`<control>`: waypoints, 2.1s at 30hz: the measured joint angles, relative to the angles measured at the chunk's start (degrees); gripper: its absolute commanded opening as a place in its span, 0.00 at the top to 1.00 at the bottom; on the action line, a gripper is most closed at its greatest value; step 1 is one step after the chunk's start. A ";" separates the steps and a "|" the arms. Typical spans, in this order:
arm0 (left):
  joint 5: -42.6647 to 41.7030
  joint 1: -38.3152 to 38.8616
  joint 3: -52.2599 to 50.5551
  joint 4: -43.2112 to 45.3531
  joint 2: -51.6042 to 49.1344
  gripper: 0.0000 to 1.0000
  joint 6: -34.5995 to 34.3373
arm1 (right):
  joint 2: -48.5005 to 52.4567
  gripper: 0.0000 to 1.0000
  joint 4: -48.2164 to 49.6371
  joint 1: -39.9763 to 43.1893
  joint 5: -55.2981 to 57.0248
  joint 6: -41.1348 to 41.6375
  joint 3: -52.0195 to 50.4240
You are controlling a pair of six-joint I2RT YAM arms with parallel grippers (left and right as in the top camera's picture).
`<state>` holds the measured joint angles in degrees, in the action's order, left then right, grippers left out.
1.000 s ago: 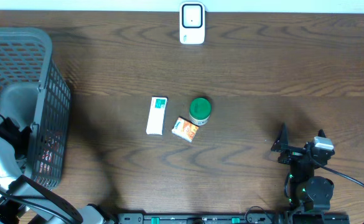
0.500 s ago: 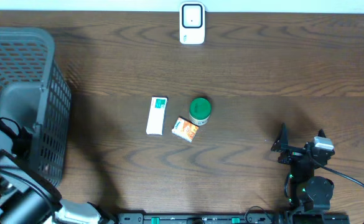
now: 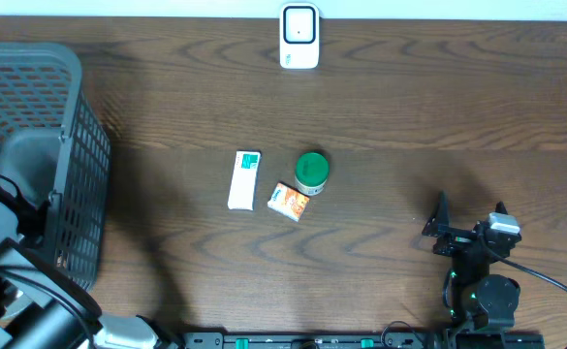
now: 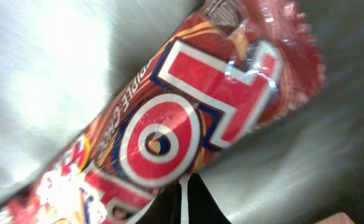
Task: Scan the item barcode
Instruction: 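Reach the left gripper into the basket and grasp the red snack bar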
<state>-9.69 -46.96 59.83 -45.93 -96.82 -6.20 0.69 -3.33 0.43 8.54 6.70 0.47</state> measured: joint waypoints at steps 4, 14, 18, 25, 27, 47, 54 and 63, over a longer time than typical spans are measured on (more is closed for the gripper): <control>1.27 -0.04 0.00 1.16 2.34 0.92 0.00 | 0.00 0.01 0.00 0.00 -0.02 0.00 0.00; 0.81 -0.04 0.00 1.09 3.61 0.14 0.55 | 0.00 0.01 0.00 0.00 0.00 0.00 0.00; -0.44 -0.09 0.00 0.46 3.72 0.13 2.32 | 0.00 0.01 0.00 0.00 -0.02 0.00 0.00; -1.09 -0.09 0.44 -2.16 5.07 0.13 3.50 | 0.00 0.01 0.00 0.00 -0.02 0.00 0.00; -1.14 -0.09 1.66 -3.48 6.19 0.13 3.50 | 0.00 0.01 0.00 0.00 0.00 0.00 0.00; 16.46 -0.15 8.44 -6.32 6.71 0.13 3.45 | 0.00 0.01 0.00 0.00 0.00 0.00 0.00; 18.25 -0.15 8.44 -4.17 1.20 0.13 3.45 | 0.00 0.01 0.00 0.00 0.00 0.00 0.00; 18.84 -0.96 8.44 -2.58 -6.40 0.12 2.51 | 0.00 0.01 0.00 0.00 0.00 0.00 0.00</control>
<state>9.15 -47.92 68.27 -48.51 -103.22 -3.68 0.69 -3.33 0.43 8.54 6.70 0.47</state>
